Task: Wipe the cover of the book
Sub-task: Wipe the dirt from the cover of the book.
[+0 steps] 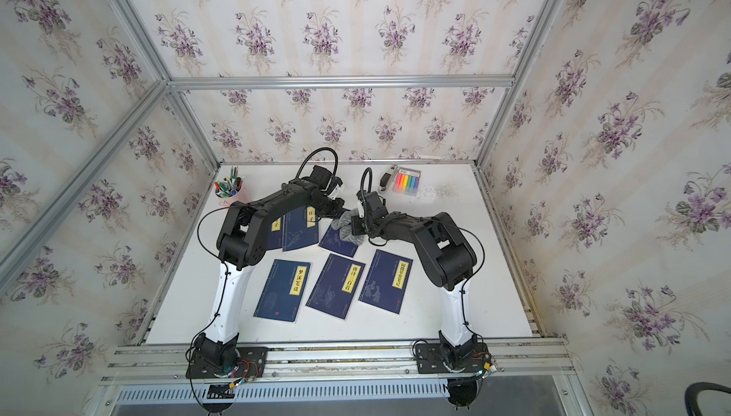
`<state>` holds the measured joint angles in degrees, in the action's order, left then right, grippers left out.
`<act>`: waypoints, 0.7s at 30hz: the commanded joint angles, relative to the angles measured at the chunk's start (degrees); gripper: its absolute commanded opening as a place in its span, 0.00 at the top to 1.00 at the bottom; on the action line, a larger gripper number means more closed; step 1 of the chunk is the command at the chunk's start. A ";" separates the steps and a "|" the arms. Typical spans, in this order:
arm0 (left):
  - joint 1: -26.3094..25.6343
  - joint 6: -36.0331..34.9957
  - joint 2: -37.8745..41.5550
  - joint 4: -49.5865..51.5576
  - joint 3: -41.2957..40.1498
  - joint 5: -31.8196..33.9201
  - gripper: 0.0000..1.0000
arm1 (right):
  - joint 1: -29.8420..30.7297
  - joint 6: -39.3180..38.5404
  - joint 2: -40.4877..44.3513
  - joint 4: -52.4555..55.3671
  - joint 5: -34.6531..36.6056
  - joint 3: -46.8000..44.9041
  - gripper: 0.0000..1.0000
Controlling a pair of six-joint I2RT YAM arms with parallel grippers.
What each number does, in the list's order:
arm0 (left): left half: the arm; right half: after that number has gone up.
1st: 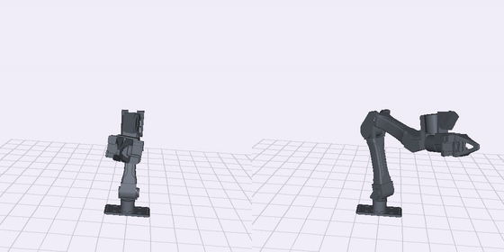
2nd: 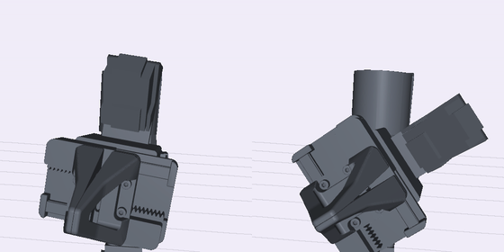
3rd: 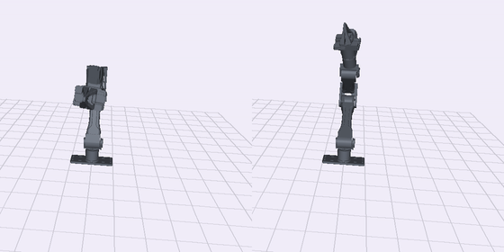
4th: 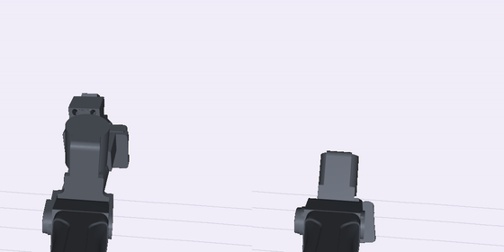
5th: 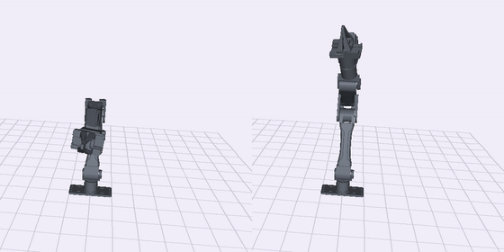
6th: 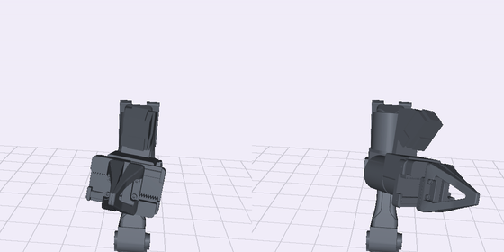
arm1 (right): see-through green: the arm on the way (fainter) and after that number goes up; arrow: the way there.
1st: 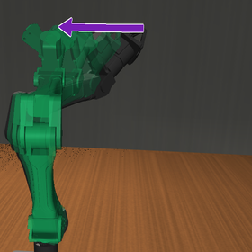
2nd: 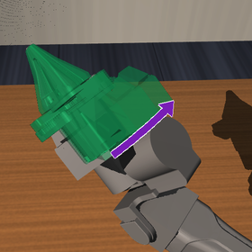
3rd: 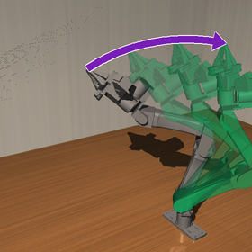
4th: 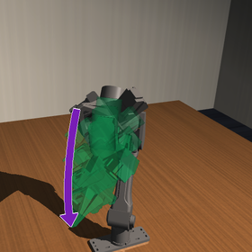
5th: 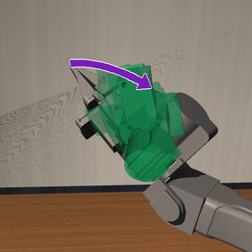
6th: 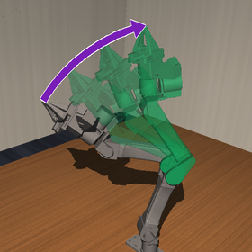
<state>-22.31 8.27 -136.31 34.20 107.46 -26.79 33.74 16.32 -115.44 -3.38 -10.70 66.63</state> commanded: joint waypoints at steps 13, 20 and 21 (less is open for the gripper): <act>0.20 -0.01 -1.64 5.84 -1.06 7.27 1.00 | -0.69 3.62 -1.89 8.42 -2.78 -0.13 1.00; 0.16 -0.01 -1.58 5.66 -1.13 7.32 1.00 | -6.59 4.00 -3.97 9.40 1.20 3.92 1.00; 0.14 -0.01 -1.55 5.70 -1.18 7.29 1.00 | -7.04 3.90 -4.31 9.66 2.08 4.56 1.00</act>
<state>-22.17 8.47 -136.27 33.98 107.28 -27.07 27.57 19.97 -118.28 -2.07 -17.02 70.67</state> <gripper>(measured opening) 0.049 0.072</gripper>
